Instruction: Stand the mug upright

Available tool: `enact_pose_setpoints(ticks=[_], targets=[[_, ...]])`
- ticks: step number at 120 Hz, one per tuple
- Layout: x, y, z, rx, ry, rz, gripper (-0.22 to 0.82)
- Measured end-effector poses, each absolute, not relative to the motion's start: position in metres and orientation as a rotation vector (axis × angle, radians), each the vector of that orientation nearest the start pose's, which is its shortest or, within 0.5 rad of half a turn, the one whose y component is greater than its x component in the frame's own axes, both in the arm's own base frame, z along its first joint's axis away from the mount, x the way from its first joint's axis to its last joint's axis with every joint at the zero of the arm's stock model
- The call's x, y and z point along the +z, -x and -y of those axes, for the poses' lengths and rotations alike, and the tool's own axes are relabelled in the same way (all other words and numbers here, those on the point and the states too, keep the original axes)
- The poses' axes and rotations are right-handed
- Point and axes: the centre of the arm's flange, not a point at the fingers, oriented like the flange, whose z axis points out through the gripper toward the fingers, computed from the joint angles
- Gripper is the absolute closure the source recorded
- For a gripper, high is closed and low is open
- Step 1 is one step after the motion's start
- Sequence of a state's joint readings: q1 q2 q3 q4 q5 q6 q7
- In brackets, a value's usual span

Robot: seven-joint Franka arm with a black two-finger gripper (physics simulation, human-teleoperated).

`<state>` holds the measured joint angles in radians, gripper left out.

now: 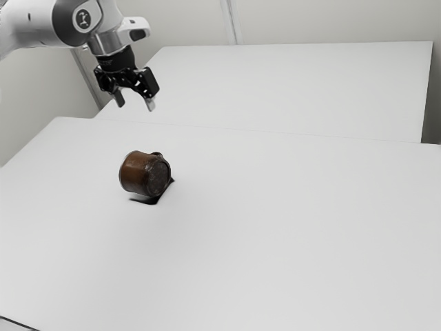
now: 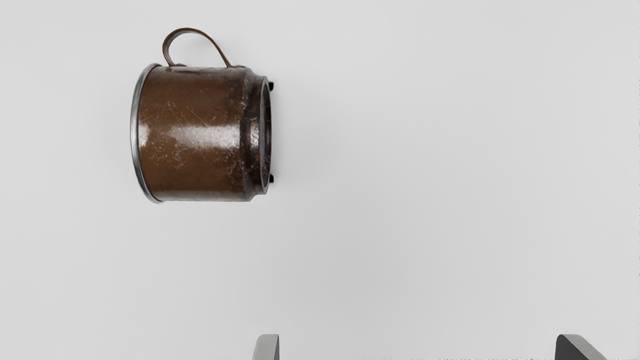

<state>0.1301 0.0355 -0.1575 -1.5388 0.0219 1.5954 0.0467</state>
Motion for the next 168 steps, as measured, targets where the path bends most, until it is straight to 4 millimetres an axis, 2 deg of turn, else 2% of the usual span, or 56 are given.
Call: enact_pose_setpoints(ticks=[31,46,61,73,89,98,107,124,168], targets=[[0.613,-0.564,0.019,0.008,3.123,-0.116,0.0],[0.597,-0.562,0.011,0.051,3.147,-0.075,0.0],[0.581,-0.564,-0.005,0.079,3.181,-0.007,0.0],[0.566,-0.569,-0.028,0.111,3.208,0.073,0.0],[0.539,-0.575,-0.073,0.173,3.234,0.21,0.0],[0.53,-0.578,-0.089,0.184,3.253,0.233,0.0],[0.518,-0.582,-0.102,0.183,3.276,0.219,0.0],[0.49,-0.593,-0.14,0.144,3.345,0.182,0.0],[0.415,-0.626,-0.221,-0.082,3.556,-0.021,0.0]])
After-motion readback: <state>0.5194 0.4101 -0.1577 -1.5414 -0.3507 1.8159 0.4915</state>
